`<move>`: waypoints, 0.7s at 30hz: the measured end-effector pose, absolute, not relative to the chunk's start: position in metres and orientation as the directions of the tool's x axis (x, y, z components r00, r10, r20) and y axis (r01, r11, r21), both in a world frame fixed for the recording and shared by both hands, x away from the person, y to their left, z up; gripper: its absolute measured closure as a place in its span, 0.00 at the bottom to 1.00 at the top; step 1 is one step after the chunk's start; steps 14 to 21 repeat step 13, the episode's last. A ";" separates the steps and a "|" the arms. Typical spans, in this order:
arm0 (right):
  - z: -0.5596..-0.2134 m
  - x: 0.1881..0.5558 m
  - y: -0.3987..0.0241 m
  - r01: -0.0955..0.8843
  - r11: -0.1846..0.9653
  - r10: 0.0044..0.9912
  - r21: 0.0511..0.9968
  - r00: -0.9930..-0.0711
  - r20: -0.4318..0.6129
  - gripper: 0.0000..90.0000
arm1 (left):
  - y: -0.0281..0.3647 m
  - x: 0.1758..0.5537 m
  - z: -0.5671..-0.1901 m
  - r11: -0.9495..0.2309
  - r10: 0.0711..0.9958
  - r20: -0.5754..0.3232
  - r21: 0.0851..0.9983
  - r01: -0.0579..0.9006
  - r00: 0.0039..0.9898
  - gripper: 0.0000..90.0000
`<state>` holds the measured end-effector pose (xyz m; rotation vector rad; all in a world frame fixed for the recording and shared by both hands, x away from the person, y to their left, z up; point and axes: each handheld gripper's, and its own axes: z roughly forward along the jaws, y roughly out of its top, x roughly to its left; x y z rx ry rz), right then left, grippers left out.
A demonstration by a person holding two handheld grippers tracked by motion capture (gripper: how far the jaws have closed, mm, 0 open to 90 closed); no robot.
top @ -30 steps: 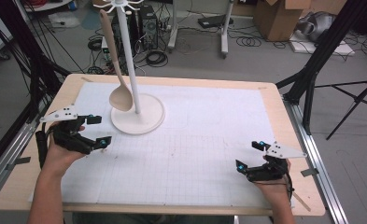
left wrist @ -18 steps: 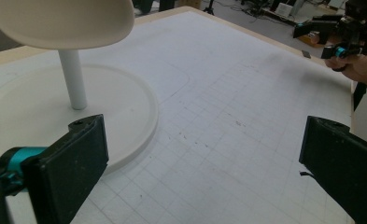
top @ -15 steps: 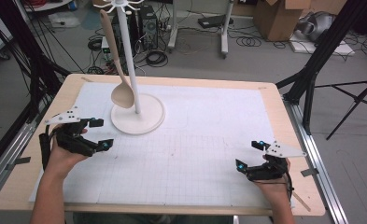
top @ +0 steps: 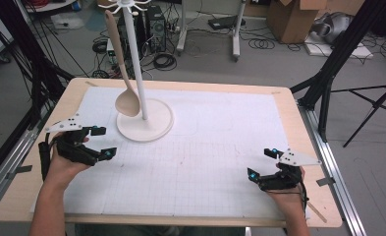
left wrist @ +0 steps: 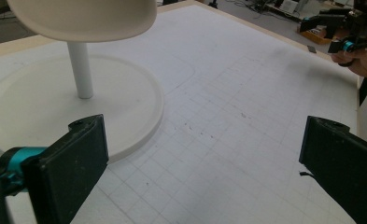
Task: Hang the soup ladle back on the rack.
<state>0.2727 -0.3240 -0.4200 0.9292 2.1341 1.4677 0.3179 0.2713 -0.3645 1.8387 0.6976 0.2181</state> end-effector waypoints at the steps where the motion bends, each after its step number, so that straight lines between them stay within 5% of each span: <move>1: -0.420 0.273 -0.324 0.302 0.232 0.707 0.924 -0.705 0.053 0.00 | 0.272 0.318 -0.365 -0.224 0.563 -0.181 0.906 0.360 0.806 0.02; 21: -0.420 0.273 -0.324 0.301 0.229 0.707 0.926 -0.705 0.054 0.00 | 0.269 0.320 -0.368 -0.234 0.563 -0.186 0.899 0.371 0.805 0.02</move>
